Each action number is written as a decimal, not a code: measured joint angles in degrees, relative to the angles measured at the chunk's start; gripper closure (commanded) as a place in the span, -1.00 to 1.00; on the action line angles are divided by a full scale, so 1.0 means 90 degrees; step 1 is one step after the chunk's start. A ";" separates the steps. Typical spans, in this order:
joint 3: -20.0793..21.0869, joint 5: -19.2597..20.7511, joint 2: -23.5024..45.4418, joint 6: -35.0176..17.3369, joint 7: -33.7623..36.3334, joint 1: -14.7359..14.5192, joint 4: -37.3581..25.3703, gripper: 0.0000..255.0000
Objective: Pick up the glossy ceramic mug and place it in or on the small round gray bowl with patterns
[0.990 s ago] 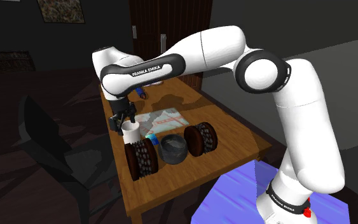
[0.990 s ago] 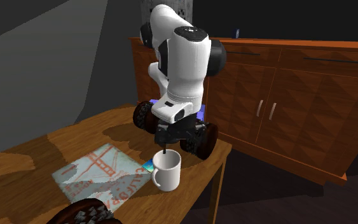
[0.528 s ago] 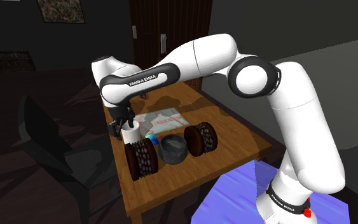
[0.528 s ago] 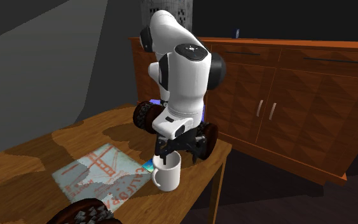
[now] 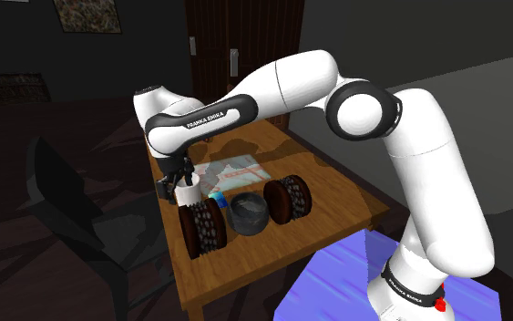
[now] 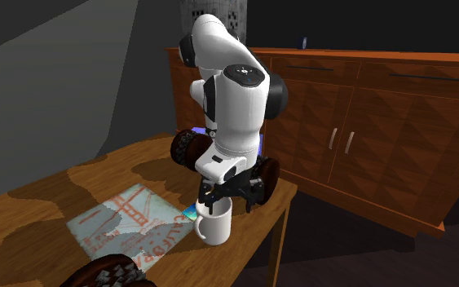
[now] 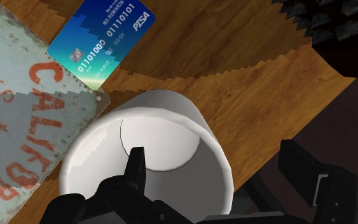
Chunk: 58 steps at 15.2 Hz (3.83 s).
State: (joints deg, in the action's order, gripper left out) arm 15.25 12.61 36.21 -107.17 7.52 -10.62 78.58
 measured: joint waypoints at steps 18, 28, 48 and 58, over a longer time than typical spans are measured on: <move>0.0028 -0.0047 -0.0137 0.0426 -0.0044 -0.0017 -0.0298 1.00; 0.0051 -0.0096 -0.0246 0.1203 -0.0135 -0.0061 -0.0978 1.00; 0.0157 -0.0315 -0.1255 0.2101 -0.0229 0.0057 -0.0894 1.00; 0.0204 -0.1119 -0.4254 0.1219 -0.0482 0.0493 0.2861 1.00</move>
State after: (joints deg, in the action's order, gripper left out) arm 17.09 2.53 -2.08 -96.20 3.18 -6.18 104.33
